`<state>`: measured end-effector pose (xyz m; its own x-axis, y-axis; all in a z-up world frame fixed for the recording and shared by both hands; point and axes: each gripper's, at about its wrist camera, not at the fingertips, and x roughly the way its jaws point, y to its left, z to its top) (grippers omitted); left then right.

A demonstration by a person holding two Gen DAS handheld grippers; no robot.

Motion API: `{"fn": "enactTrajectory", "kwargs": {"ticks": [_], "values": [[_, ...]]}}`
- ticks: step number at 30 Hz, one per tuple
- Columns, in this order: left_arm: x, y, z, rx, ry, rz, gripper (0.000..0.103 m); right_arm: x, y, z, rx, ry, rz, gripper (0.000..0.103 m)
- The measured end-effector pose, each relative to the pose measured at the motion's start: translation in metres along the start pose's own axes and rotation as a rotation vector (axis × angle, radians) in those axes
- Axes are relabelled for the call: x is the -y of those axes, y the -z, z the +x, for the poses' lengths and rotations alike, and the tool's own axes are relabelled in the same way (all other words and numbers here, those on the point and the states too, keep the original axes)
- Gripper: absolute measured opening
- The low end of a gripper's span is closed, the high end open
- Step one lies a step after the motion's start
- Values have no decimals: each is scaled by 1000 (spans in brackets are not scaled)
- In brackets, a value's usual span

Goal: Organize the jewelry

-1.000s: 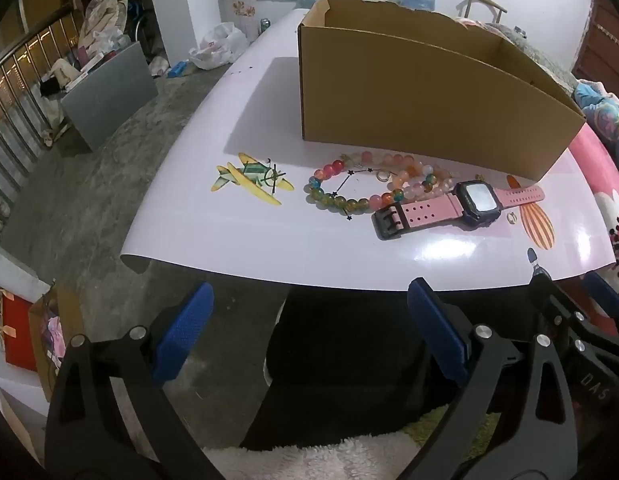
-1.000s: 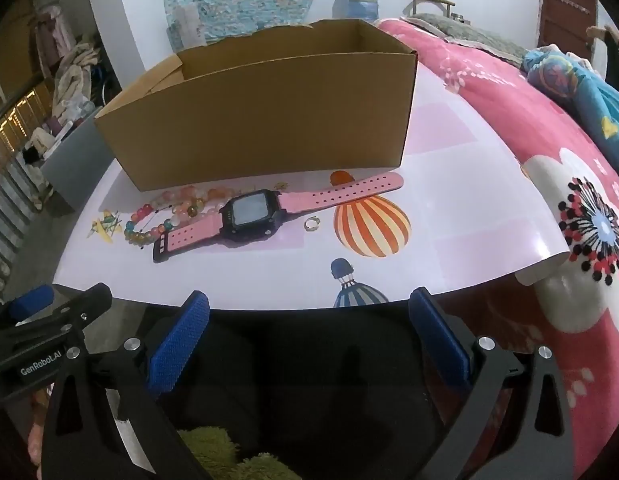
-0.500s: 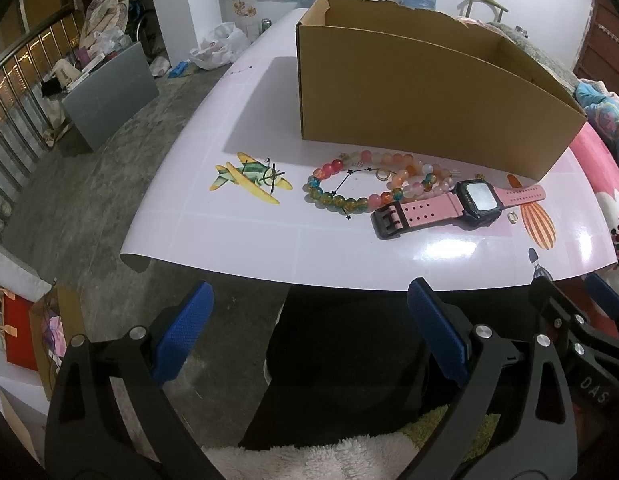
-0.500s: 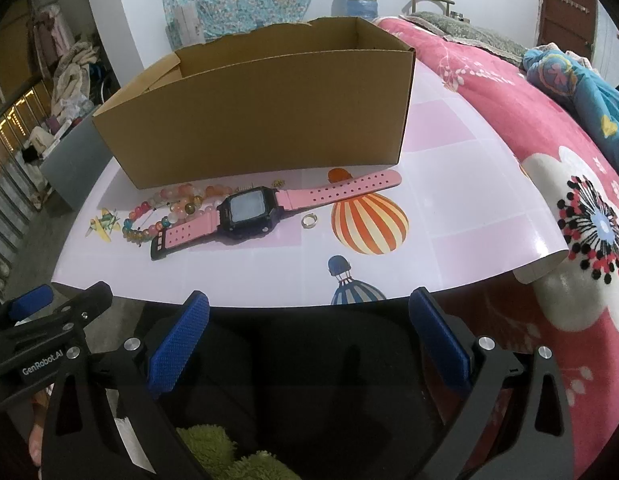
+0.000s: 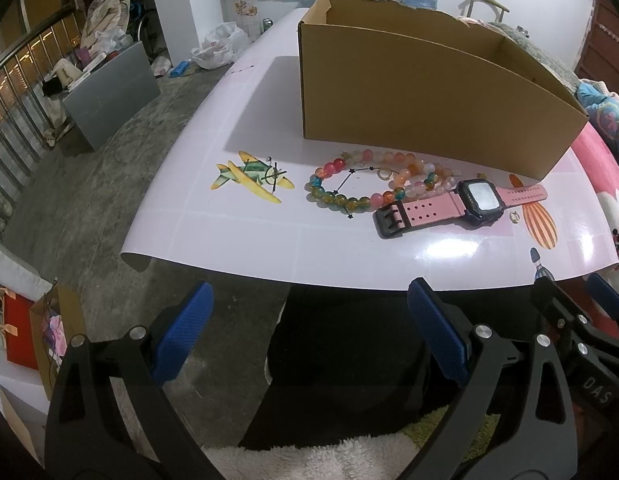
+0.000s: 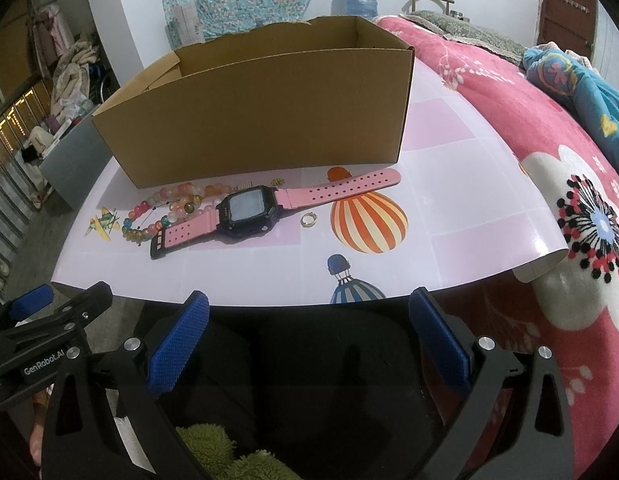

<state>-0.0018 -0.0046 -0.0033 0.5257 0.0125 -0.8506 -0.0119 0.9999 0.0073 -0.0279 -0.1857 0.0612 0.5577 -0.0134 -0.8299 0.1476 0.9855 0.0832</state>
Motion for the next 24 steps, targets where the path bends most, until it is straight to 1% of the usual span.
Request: {"fn": "enactTrajectory", "kwargs": {"ticks": [24], "values": [[-2, 3, 1, 4, -7, 0, 94, -1, 0, -1, 0, 0, -3, 98]]}}
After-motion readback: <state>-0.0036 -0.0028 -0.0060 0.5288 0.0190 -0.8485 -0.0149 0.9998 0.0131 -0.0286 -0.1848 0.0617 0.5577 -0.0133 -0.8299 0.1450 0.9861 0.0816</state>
